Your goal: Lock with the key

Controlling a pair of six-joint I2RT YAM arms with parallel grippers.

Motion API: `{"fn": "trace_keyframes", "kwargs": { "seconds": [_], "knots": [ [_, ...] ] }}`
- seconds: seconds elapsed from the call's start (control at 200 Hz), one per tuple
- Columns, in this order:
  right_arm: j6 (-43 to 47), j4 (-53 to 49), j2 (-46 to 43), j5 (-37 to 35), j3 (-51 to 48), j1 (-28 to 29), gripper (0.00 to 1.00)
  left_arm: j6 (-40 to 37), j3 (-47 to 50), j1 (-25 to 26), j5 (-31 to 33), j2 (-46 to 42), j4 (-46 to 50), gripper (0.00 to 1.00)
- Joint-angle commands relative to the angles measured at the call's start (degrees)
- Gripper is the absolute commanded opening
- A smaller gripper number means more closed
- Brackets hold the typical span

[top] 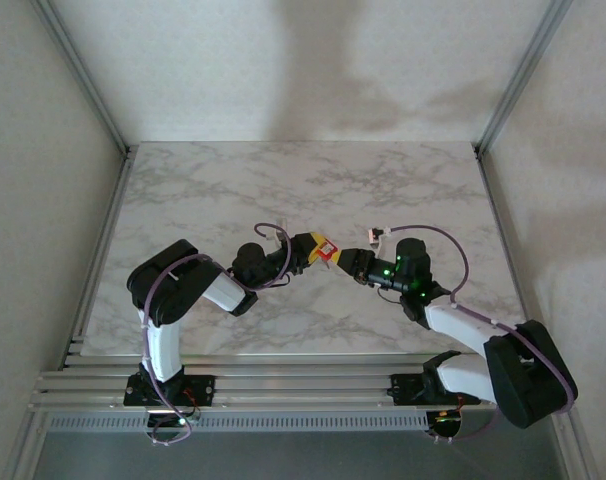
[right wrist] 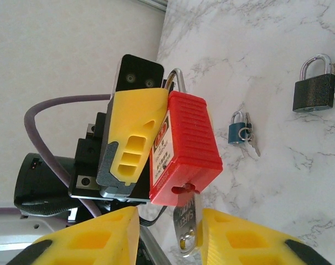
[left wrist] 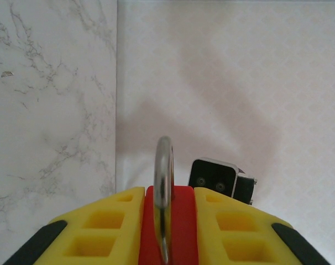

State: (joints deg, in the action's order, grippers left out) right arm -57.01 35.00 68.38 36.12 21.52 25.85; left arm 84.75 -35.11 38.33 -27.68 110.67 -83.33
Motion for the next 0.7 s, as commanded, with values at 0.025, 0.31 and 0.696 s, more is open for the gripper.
{"fn": "trace_keyframes", "kwargs": {
  "seconds": [0.025,0.31,0.696],
  "knots": [
    [-1.17,3.86,1.15,1.14,-0.02,-0.27,0.33,2.03,0.02,0.13,-0.79,0.77,-6.73,0.0],
    [-1.5,5.07,1.76,0.56,-0.51,-0.27,0.3,3.22,0.36,0.17,-0.79,0.95,-8.01,0.0],
    [-1.77,5.95,2.09,0.18,-0.79,-0.24,0.27,3.41,0.36,0.17,-0.98,1.04,-8.24,0.0]
  ]
}}
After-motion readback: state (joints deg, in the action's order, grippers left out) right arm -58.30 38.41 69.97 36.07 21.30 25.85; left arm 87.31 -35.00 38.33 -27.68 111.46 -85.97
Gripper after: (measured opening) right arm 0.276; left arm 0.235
